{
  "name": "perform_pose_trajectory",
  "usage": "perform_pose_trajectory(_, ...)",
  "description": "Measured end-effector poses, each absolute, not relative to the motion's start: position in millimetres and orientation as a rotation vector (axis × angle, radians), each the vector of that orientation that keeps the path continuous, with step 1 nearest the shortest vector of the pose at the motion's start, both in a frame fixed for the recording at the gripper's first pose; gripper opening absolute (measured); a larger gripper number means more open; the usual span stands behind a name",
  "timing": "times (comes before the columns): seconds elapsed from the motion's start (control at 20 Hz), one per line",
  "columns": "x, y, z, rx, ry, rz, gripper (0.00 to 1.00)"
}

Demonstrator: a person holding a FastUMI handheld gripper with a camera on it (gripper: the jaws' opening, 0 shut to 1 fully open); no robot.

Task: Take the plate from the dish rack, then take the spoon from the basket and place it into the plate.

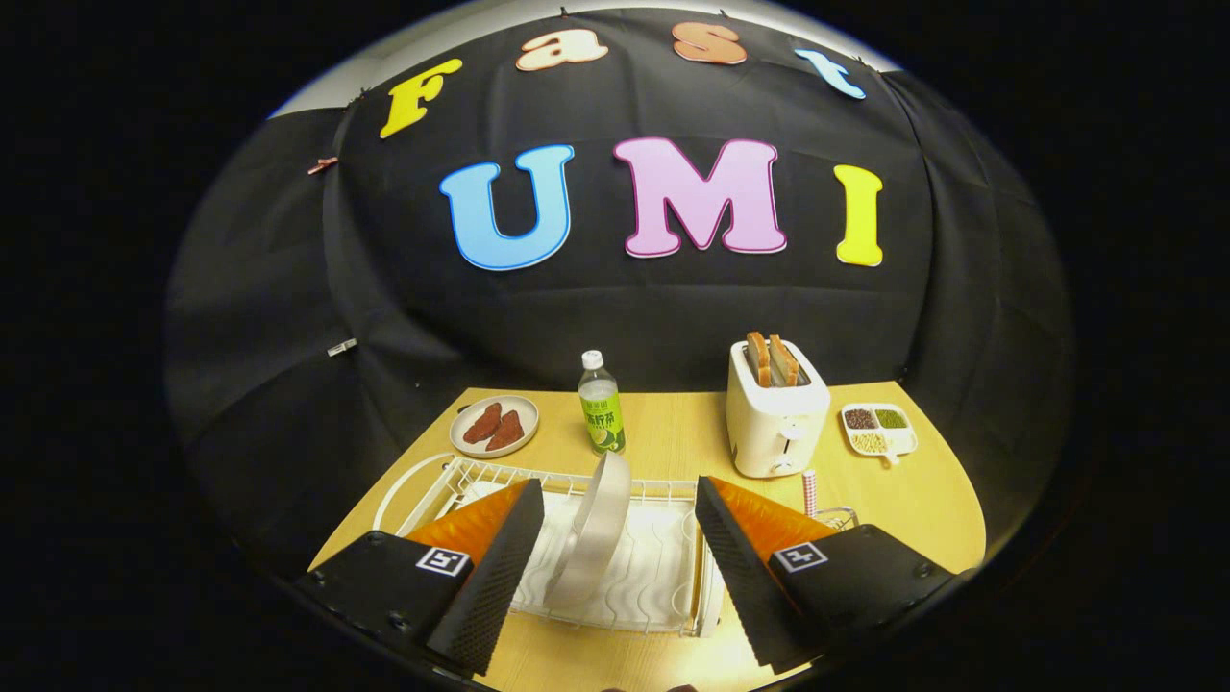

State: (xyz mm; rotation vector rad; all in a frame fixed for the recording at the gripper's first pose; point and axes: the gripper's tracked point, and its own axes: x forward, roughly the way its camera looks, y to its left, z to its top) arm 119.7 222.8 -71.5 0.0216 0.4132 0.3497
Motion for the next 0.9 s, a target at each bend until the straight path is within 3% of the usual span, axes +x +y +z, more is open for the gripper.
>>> perform_pose_trajectory(0.25,138,236,-115,0.09,0.606,0.296,0.96)
perform_pose_trajectory(0.4,143,245,-141,0.103,0.713,0.295,0.85)
perform_pose_trajectory(0.65,140,251,-159,0.115,0.811,0.276,0.42)
perform_pose_trajectory(0.9,136,252,-156,0.082,0.824,0.248,0.37)
